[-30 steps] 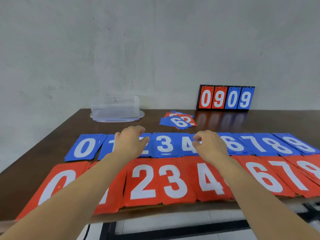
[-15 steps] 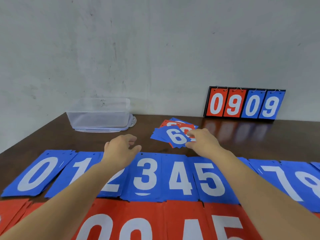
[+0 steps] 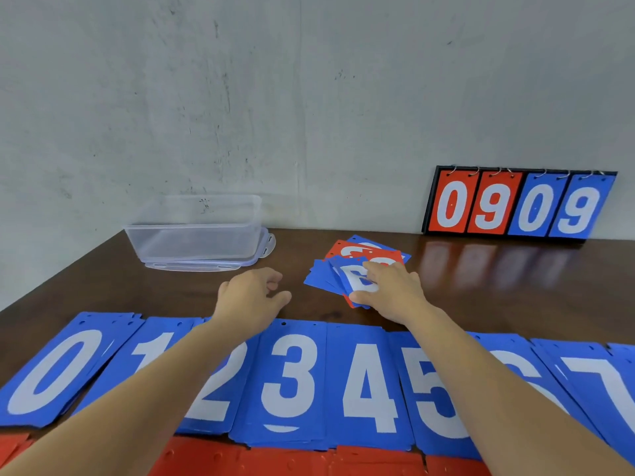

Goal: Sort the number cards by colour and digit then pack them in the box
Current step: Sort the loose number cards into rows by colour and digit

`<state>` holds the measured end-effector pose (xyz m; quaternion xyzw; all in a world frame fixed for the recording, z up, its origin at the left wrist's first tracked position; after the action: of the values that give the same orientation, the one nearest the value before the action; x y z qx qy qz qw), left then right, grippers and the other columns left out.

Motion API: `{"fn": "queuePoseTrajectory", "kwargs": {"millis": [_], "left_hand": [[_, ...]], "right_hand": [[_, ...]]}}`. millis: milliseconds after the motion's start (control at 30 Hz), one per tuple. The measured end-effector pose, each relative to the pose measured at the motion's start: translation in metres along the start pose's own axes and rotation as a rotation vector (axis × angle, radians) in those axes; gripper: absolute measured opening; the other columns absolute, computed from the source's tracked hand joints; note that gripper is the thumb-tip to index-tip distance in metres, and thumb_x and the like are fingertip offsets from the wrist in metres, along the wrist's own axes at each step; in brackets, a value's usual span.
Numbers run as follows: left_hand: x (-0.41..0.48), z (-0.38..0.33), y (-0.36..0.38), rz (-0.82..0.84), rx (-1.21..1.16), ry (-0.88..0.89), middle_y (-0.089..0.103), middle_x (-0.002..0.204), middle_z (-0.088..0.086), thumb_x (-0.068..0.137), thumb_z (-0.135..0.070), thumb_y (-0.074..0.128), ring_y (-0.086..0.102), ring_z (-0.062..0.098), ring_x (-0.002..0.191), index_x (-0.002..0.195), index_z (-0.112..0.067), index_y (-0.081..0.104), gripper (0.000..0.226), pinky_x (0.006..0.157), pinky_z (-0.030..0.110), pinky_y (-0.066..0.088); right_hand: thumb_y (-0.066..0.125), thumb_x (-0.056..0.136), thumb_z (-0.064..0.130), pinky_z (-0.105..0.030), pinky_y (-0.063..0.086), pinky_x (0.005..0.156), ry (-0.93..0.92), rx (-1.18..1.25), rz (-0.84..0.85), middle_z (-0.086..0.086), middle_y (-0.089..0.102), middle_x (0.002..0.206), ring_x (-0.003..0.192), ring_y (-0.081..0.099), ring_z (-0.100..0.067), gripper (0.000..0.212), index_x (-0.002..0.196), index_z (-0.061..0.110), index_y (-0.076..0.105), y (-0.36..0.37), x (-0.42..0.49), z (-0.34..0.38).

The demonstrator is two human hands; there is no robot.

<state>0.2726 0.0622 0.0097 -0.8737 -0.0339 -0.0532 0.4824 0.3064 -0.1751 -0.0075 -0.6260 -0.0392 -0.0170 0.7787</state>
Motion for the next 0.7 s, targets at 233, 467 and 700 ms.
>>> {"fn": "queuePoseTrajectory", "kwargs": {"millis": [233,467,700], "left_hand": [[0.037,-0.032,0.036,0.068,0.033,0.003,0.061,0.125,-0.002,0.089,-0.044,0.062,0.054,0.018,0.117,0.135,-0.018,0.05,0.054,0.105,0.039,0.039],[0.06,-0.044,0.066,0.105,0.242,-0.064,0.053,0.125,0.005,0.071,-0.081,0.053,0.046,0.026,0.119,0.127,-0.019,0.053,0.083,0.096,0.038,0.038],[0.067,-0.051,0.071,0.107,0.282,-0.065,0.049,0.128,0.005,0.068,-0.079,0.06,0.042,0.027,0.124,0.131,-0.023,0.049,0.085,0.099,0.04,0.034]], "right_hand": [[0.071,0.085,0.035,-0.033,0.051,0.081,0.246,0.333,-0.169,0.002,0.055,0.135,0.118,0.054,-0.019,0.062,0.14,0.027,0.044,-0.01,-0.008,-0.029],[0.076,0.081,0.032,-0.027,0.046,0.072,0.353,0.326,-0.133,-0.001,0.055,0.13,0.113,0.054,-0.017,0.064,0.136,0.021,0.046,-0.016,-0.024,-0.064],[0.08,0.076,0.014,-0.033,0.05,0.083,0.498,0.544,-0.025,-0.012,0.036,0.138,0.12,0.048,-0.027,0.082,0.143,0.017,0.033,-0.008,-0.027,-0.076]]}}
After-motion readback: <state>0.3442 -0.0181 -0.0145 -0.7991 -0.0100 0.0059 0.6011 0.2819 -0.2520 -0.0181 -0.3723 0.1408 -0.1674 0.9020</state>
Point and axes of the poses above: each hand's wrist, its own x-axis towards the middle knuckle, its own y-axis out of the palm, z = x × y, the point moved 9 cm from there along x, towards the middle knuckle
